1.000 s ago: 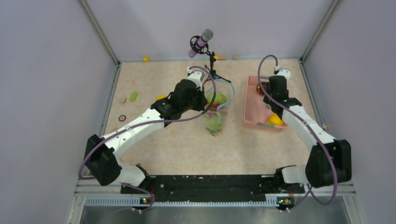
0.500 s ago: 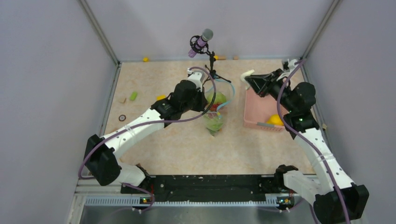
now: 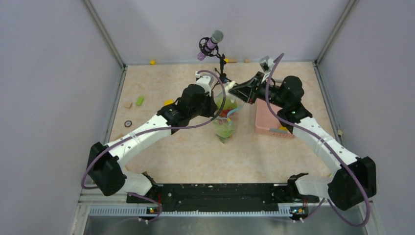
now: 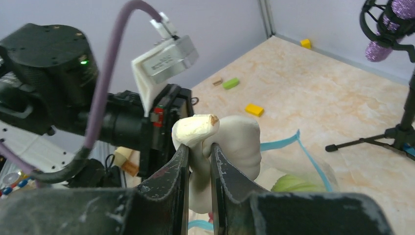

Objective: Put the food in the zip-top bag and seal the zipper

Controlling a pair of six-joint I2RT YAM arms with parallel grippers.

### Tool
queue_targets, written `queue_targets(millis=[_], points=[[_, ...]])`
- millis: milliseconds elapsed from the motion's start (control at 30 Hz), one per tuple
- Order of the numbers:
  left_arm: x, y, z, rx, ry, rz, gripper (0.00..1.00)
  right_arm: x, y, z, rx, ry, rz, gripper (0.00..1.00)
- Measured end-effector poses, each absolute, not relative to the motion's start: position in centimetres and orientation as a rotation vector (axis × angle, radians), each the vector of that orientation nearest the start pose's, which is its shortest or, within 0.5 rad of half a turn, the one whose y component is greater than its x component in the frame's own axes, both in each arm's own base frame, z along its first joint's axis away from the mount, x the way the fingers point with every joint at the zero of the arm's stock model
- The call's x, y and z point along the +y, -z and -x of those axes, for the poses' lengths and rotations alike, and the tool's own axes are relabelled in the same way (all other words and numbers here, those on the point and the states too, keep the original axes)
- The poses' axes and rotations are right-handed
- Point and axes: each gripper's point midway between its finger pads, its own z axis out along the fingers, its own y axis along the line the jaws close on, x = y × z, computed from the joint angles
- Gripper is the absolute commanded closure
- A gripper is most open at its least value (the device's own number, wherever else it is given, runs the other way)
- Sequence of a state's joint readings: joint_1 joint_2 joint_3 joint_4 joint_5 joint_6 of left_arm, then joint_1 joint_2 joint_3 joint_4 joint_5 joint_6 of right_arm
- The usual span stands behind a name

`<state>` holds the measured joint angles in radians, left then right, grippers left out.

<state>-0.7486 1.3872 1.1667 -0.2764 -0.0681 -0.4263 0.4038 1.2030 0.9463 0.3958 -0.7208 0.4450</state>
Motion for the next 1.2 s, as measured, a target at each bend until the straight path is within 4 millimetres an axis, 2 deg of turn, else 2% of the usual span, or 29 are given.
queue_targets(millis=[100, 267, 333, 433, 567, 700, 833, 933, 1033, 1200], points=[[-29.4, -22.6, -30.9, 2.112, 0.645, -0.292, 1.00, 26.7, -32.8, -30.6, 1.532, -1.138, 0.585, 0.71], [-29.4, -22.6, -30.9, 2.113, 0.648, -0.279, 1.00, 26.5, -29.5, -31.9, 1.665, -1.045, 0.567, 0.23], [-29.4, -22.6, -30.9, 2.112, 0.646, -0.276, 1.00, 26.2, -28.6, -32.2, 1.697, -1.008, 0.562, 0.09], [-29.4, -22.7, -31.0, 2.109, 0.646, -0.274, 1.00, 25.9, -28.1, -32.5, 1.717, -0.972, 0.558, 0.03], [-29.3, -22.7, -31.1, 2.106, 0.643, -0.270, 1.00, 25.3, -28.1, -32.7, 1.727, -0.929, 0.537, 0.01], [-29.3, -22.7, -31.1, 2.105, 0.638, -0.267, 1.00, 24.4, -29.4, -32.4, 1.703, -0.888, 0.509, 0.01], [-29.2, -22.7, -31.2, 2.104, 0.634, -0.264, 1.00, 22.6, -31.3, -32.1, 1.679, -0.807, 0.429, 0.01], [-29.2, -22.7, -31.2, 2.103, 0.631, -0.262, 1.00, 19.9, -31.7, -32.5, 1.714, -0.694, 0.279, 0.01], [-29.2, -22.7, -31.2, 2.102, 0.632, -0.262, 1.00, 16.1, -30.5, -33.5, 1.799, -0.528, 0.083, 0.01], [-29.3, -23.0, -31.4, 2.090, 0.639, -0.261, 1.00, 8.8, -25.9, -33.9, 1.970, -0.259, -0.210, 0.03]])
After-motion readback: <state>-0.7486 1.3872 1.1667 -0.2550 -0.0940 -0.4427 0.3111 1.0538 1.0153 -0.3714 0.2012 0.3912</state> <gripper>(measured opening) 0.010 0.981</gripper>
